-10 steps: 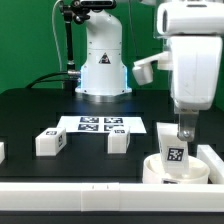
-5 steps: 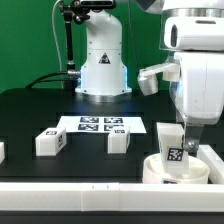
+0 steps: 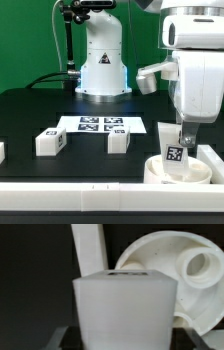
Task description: Assemble stool
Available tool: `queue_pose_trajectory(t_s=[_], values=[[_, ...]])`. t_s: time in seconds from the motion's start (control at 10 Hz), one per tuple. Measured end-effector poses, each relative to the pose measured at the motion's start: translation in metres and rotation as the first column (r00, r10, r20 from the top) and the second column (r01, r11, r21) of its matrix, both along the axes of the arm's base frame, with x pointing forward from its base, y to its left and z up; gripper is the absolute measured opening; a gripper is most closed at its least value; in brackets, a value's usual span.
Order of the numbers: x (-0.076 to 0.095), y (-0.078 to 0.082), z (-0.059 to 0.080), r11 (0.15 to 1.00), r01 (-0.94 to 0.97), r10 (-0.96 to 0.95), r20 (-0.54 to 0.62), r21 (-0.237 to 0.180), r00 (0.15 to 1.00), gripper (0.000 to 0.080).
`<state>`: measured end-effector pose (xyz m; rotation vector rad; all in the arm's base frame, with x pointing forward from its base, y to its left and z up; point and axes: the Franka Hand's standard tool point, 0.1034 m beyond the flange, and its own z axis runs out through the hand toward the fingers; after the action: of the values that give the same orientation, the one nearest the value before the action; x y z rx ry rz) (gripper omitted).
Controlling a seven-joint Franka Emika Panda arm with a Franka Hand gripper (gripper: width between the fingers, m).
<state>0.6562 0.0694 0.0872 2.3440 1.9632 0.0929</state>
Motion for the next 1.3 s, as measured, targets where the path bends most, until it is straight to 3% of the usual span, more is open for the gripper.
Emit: queue_pose_trajectory(t_s=[0.2,0.6,0.9,1.3], values=[[0.000,0.000,0.000,0.999,0.036,-0.036,0.001,0.004,0.999,0.0357],[-0.005,-0.007,-0.007,0.899,0.434,-0.433,-0.025,0.065,0.901,0.0348],[-0.009,-0.001,-0.010,0.658,0.746,-0.743,-0.074,0.099,0.665,0.0345],[-0.008,0.004,-0.010,0.402,0.909,-0.904,-0.111,0.110,0.413,0.0345]])
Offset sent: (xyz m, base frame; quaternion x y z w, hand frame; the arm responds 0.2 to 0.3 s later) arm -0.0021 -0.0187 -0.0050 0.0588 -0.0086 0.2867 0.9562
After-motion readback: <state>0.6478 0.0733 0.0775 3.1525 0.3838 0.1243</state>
